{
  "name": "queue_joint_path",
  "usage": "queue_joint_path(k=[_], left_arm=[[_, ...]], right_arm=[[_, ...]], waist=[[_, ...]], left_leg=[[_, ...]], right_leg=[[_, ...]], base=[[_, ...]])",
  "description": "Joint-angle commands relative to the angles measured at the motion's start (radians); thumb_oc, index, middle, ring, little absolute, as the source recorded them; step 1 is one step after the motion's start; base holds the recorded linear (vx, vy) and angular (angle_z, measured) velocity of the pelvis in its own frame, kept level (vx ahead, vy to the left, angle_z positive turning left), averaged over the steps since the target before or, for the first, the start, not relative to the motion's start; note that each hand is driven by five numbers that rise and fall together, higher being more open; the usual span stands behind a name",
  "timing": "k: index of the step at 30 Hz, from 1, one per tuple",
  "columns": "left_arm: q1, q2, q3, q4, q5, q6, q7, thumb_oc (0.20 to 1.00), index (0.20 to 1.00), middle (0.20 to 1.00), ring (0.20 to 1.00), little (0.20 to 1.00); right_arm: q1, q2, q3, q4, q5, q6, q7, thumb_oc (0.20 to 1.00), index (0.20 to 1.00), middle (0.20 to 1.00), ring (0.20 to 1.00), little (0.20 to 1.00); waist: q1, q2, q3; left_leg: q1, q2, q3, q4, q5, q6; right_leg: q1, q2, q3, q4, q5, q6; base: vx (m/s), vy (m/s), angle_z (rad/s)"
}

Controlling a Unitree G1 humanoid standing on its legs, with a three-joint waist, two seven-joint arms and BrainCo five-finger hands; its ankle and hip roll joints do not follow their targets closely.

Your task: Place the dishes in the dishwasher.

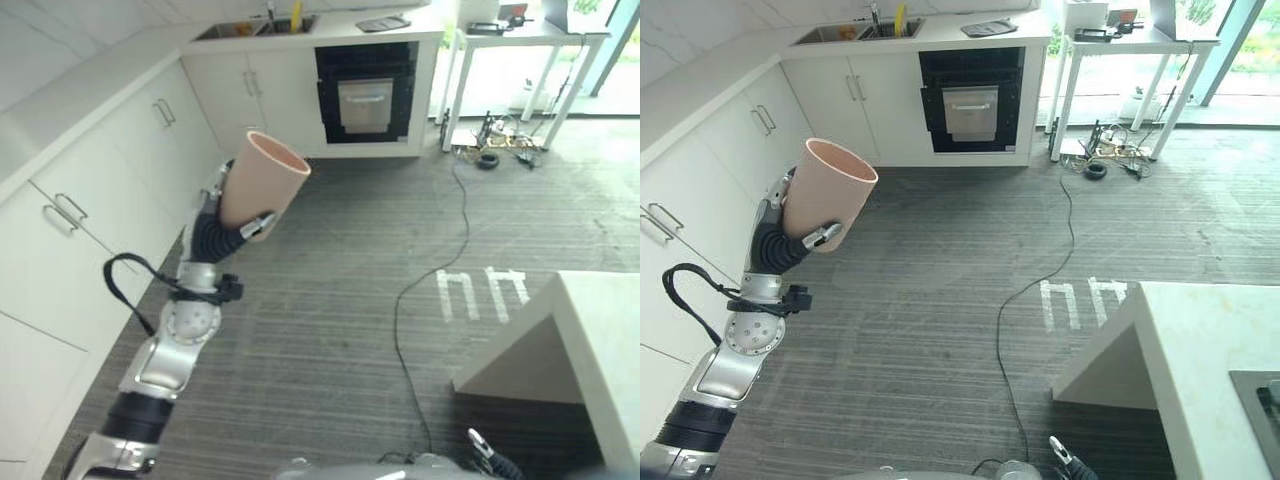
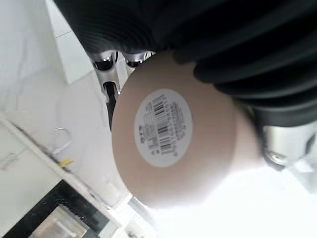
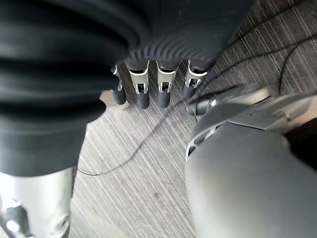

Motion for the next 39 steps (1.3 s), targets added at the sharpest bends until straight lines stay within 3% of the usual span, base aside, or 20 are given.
queue_joint_path(k=[1, 3, 6, 10, 15, 18, 19, 21, 22, 23, 24, 26, 27, 29, 31, 33, 34, 36, 38, 39], left_arm=[[-0.072, 0.025, 0.082, -0.069, -0.055, -0.043, 0.014, 0.2, 0.2, 0.2, 0.2, 0.2], [-0.056, 0.014, 0.087, -0.077, -0.048, -0.053, 0.017, 0.2, 0.2, 0.2, 0.2, 0.2], [-0.049, -0.005, 0.089, -0.076, -0.037, -0.055, 0.024, 0.2, 0.2, 0.2, 0.2, 0.2], [-0.045, -0.021, 0.094, -0.067, -0.032, -0.059, 0.034, 0.2, 0.2, 0.2, 0.2, 0.2], [-0.097, -0.019, 0.049, -0.057, -0.002, -0.046, -0.008, 0.2, 0.2, 0.2, 0.2, 0.2], [-0.134, -0.013, 0.026, -0.043, 0.006, -0.045, -0.017, 0.2, 0.2, 0.2, 0.2, 0.2], [-0.164, 0.001, 0.011, -0.026, 0.004, -0.057, -0.033, 0.2, 0.2, 0.2, 0.2, 0.2], [-0.169, 0.011, 0.008, -0.021, -0.004, -0.065, -0.038, 0.2, 0.2, 0.2, 0.2, 0.2], [-0.181, 0.02, -0.001, -0.016, -0.007, -0.074, -0.049, 0.2, 0.2, 0.2, 0.2, 0.2], [-0.193, 0.021, -0.005, -0.022, 0.001, -0.069, -0.06, 0.2, 0.2, 0.2, 0.2, 0.2], [-0.197, 0.021, -0.008, -0.027, 0.007, -0.065, -0.057, 0.2, 0.2, 0.2, 0.2, 0.2], [-0.199, 0.036, -0.037, -0.044, 0.019, -0.082, -0.07, 0.2, 0.2, 0.2, 0.2, 0.2], [-0.193, 0.046, -0.05, -0.048, 0.013, -0.102, -0.089, 0.2, 0.2, 0.2, 0.2, 0.2], [-0.181, 0.05, -0.055, -0.05, 0.018, -0.117, -0.1, 0.2, 0.2, 0.2, 0.2, 0.2], [-0.174, 0.044, -0.06, -0.058, 0.027, -0.107, -0.114, 0.2, 0.2, 0.2, 0.2, 0.2], [-0.15, 0.037, -0.059, -0.064, 0.027, -0.076, -0.107, 0.2, 0.2, 0.2, 0.2, 0.2], [-0.126, 0.042, -0.038, -0.083, 0.022, -0.062, -0.113, 0.2, 0.2, 0.2, 0.2, 0.2], [-0.093, 0.058, 0.011, -0.103, -0.017, -0.061, -0.138, 0.2, 0.2, 0.2, 0.2, 0.2], [-0.081, 0.064, 0.035, -0.109, -0.049, -0.067, -0.167, 0.2, 0.2, 0.2, 0.2, 0.2], [-0.082, 0.068, 0.04, -0.107, -0.058, -0.071, -0.176, 0.2, 0.2, 0.2, 0.2, 0.2]], right_arm=[[-0.007, -0.046, 0.004, 0.041, -0.036, -0.002, 0.018, 1.0, 1.0, 1.0, 1.0, 1.0], [-0.002, -0.061, -0.004, 0.037, -0.029, 0.002, 0.011, 1.0, 1.0, 1.0, 1.0, 1.0], [-0.001, -0.076, -0.006, 0.028, -0.021, 0.004, 0.012, 1.0, 1.0, 1.0, 1.0, 1.0], [-0.001, -0.078, -0.001, 0.01, -0.027, -0.002, -0.014, 1.0, 1.0, 1.0, 1.0, 1.0], [0.032, -0.044, -0.021, -0.018, 0.017, -0.006, -0.046, 1.0, 1.0, 1.0, 1.0, 1.0], [0.045, -0.022, -0.028, -0.04, 0.032, -0.016, -0.055, 1.0, 1.0, 1.0, 1.0, 1.0], [0.065, 0.005, -0.031, -0.085, 0.035, -0.004, -0.055, 1.0, 1.0, 1.0, 1.0, 1.0], [0.062, 0.011, -0.025, -0.101, 0.02, -0.004, -0.048, 1.0, 1.0, 1.0, 1.0, 1.0], [0.059, 0.017, -0.004, -0.109, 0.032, -0.018, -0.035, 1.0, 1.0, 1.0, 1.0, 1.0], [0.052, 0.011, 0.019, -0.123, 0.057, -0.022, -0.03, 1.0, 1.0, 1.0, 1.0, 1.0], [0.048, 0.008, 0.028, -0.13, 0.067, -0.024, -0.03, 1.0, 1.0, 1.0, 1.0, 1.0], [0.037, 0.012, 0.014, -0.13, 0.064, -0.033, -0.024, 1.0, 1.0, 1.0, 1.0, 1.0], [0.038, 0.027, -0.004, -0.119, 0.068, -0.039, -0.032, 1.0, 1.0, 1.0, 1.0, 1.0], [0.038, 0.034, -0.011, -0.108, 0.061, -0.044, -0.029, 1.0, 1.0, 1.0, 1.0, 1.0], [0.033, 0.027, -0.003, -0.081, 0.056, -0.056, -0.013, 1.0, 1.0, 1.0, 1.0, 1.0], [0.019, 0.009, 0.009, -0.059, 0.061, -0.058, -0.006, 1.0, 1.0, 1.0, 1.0, 1.0], [0.013, -0.004, 0.025, -0.065, 0.037, -0.057, -0.003, 1.0, 1.0, 1.0, 1.0, 1.0], [0.012, -0.037, 0.036, -0.062, 0.028, -0.068, 0.017, 1.0, 1.0, 1.0, 1.0, 1.0], [0.014, -0.05, 0.03, -0.051, 0.032, -0.073, 0.028, 1.0, 1.0, 1.0, 1.0, 1.0], [0.015, -0.053, 0.027, -0.046, 0.036, -0.078, 0.032, 1.0, 1.0, 1.0, 1.0, 1.0]], waist=[[-0.017, 0.013, 0.063], [-0.02, 0.027, 0.065], [-0.028, 0.031, 0.07], [-0.039, 0.038, 0.069], [-0.007, 0.025, 0.06], [-0.005, 0.018, 0.056], [0.006, 0.008, 0.05], [0.004, 0.008, 0.05], [-0.017, 0.006, 0.062], [-0.035, 0.017, 0.075], [-0.046, 0.018, 0.082], [-0.093, 0.003, 0.1], [-0.093, 0.002, 0.097], [-0.088, 0.009, 0.091], [-0.091, 0.011, 0.081], [-0.107, 0.019, 0.058], [-0.101, 0.027, 0.042], [-0.088, 0.043, 0.015], [-0.076, 0.029, 0.014], [-0.073, 0.023, 0.018]], left_leg=[[0.099, -0.08, 0.104, -0.21, -0.135, 0.088], [0.115, -0.022, 0.113, -0.444, 0.009, 0.044], [0.117, 0.04, 0.117, -0.55, 0.092, 0.012], [0.134, 0.056, 0.143, -0.548, 0.042, 0.016], [0.108, -0.073, 0.079, -0.464, -0.064, 0.08], [0.115, -0.144, 0.082, -0.465, -0.097, 0.128], [0.135, -0.206, 0.119, -0.479, -0.137, 0.182], [0.165, -0.231, 0.139, -0.508, -0.151, 0.202], [0.206, -0.25, 0.143, -0.534, -0.166, 0.21], [0.261, -0.252, 0.126, -0.566, -0.172, 0.21], [0.282, -0.256, 0.118, -0.576, -0.18, 0.211], [0.339, -0.271, 0.089, -0.591, -0.236, 0.22], [0.366, -0.264, 0.104, -0.582, -0.267, 0.215], [0.391, -0.254, 0.118, -0.561, -0.303, 0.212], [0.403, -0.237, 0.139, -0.482, -0.357, 0.219], [0.43, -0.211, 0.143, -0.396, -0.401, 0.206], [0.418, -0.182, 0.145, -0.285, -0.365, 0.171], [0.357, -0.114, 0.109, -0.059, -0.163, 0.071], [0.245, -0.056, 0.102, 0.154, -0.087, 0.041], [0.192, -0.034, 0.092, 0.215, -0.095, 0.048]], right_leg=[[0.211, 0.092, 0.0, -0.236, 0.047, 0.043], [0.229, 0.083, -0.022, -0.246, 0.038, 0.048], [0.225, 0.055, -0.033, -0.218, 0.025, 0.056], [0.202, 0.01, -0.053, -0.106, -0.035, 0.071], [0.22, -0.059, -0.05, 0.045, -0.085, 0.107], [0.197, -0.095, -0.044, 0.15, -0.038, 0.145], [0.166, -0.139, -0.084, 0.305, 0.064, 0.176], [0.116, -0.122, -0.084, 0.349, 0.094, 0.19], [0.035, -0.047, -0.092, 0.311, 0.081, 0.194], [-0.043, -0.044, -0.1, 0.254, 0.088, 0.18], [-0.075, -0.048, -0.088, 0.196, 0.119, 0.185], [-0.149, -0.097, 0.031, -0.154, 0.351, 0.241], [-0.151, -0.137, 0.021, -0.24, 0.39, 0.258], [-0.133, -0.144, -0.007, -0.239, 0.376, 0.269], [-0.112, -0.134, -0.028, -0.178, 0.331, 0.263], [-0.101, -0.082, -0.007, -0.119, 0.254, 0.224], [-0.071, -0.041, -0.017, -0.116, 0.21, 0.178], [-0.006, 0.051, -0.021, -0.144, 0.134, 0.087], [0.047, 0.082, -0.022, -0.161, 0.095, 0.034], [0.063, 0.089, -0.023, -0.165, 0.089, 0.022]], base=[[0.35, 0.256, -0.04], [0.4, 0.334, 0.01], [0.28, 0.3, 0.09], [0.37, 0.408, 0.0], [0.48, 0.481, 0.08], [0.33, 0.428, 0.42], [0.29, 0.419, 0.62], [0.32, 0.329, 0.3], [0.38, 0.124, -0.15], [0.37, 0.02, -0.05], [0.32, -0.144, 0.18], [0.58, -0.407, 0.44], [0.71, -0.423, 0.77], [0.51, -0.313, 0.66], [0.6, -0.443, 0.34], [0.71, -0.54, 0.05], [0.69, -0.587, -0.58], [0.69, -0.643, -0.83], [0.4, -0.444, -0.77], [0.34, -0.295, -0.57]])
